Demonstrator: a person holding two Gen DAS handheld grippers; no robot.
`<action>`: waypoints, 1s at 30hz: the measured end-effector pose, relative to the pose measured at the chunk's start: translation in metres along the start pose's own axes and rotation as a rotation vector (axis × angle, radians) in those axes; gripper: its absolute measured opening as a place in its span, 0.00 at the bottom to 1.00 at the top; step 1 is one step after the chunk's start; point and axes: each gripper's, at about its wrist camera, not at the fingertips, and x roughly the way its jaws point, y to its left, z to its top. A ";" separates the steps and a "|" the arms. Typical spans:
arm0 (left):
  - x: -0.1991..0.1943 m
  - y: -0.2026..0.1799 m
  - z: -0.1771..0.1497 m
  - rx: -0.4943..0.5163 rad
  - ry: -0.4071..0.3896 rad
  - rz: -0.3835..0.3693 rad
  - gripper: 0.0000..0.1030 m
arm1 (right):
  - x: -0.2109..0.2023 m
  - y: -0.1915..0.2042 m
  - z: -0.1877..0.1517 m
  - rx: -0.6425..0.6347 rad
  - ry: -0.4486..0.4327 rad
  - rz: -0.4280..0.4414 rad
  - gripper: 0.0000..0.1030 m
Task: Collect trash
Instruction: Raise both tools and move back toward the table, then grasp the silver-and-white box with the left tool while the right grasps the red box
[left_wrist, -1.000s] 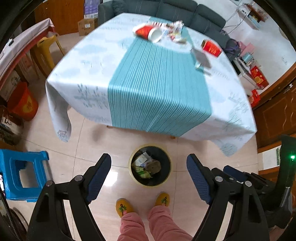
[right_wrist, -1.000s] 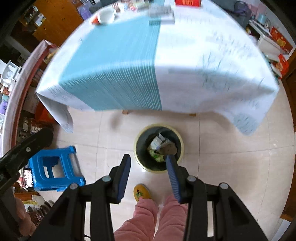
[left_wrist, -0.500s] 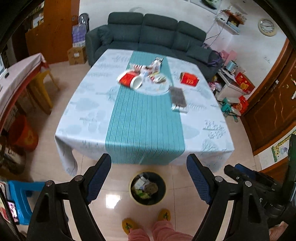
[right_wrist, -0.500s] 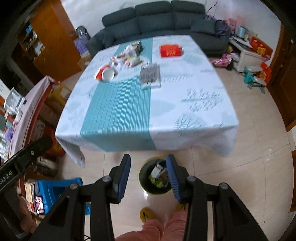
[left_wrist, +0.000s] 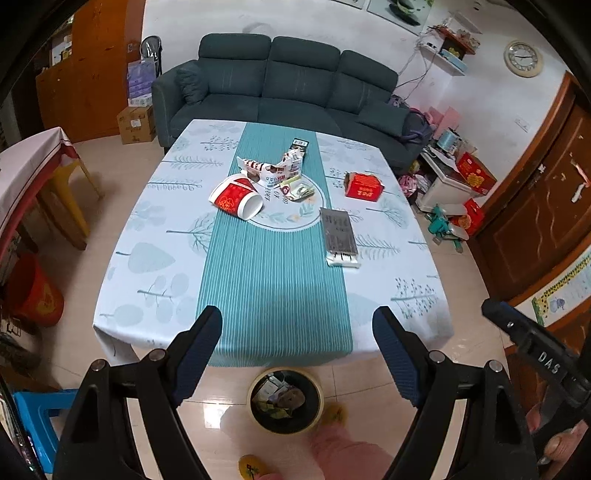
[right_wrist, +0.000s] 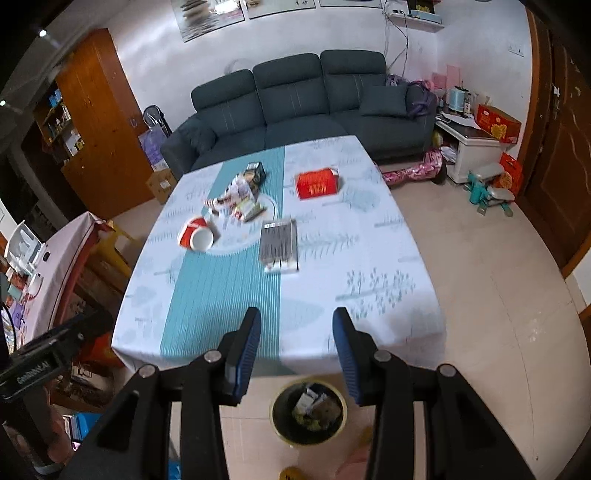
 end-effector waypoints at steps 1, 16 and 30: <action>0.008 0.000 0.006 -0.004 0.006 0.011 0.80 | 0.005 -0.003 0.007 -0.005 0.000 0.006 0.39; 0.198 -0.051 0.095 -0.235 0.236 0.014 0.80 | 0.169 -0.063 0.141 -0.168 0.178 0.154 0.39; 0.330 -0.088 0.108 -0.254 0.448 0.170 0.80 | 0.277 -0.108 0.194 -0.239 0.324 0.238 0.40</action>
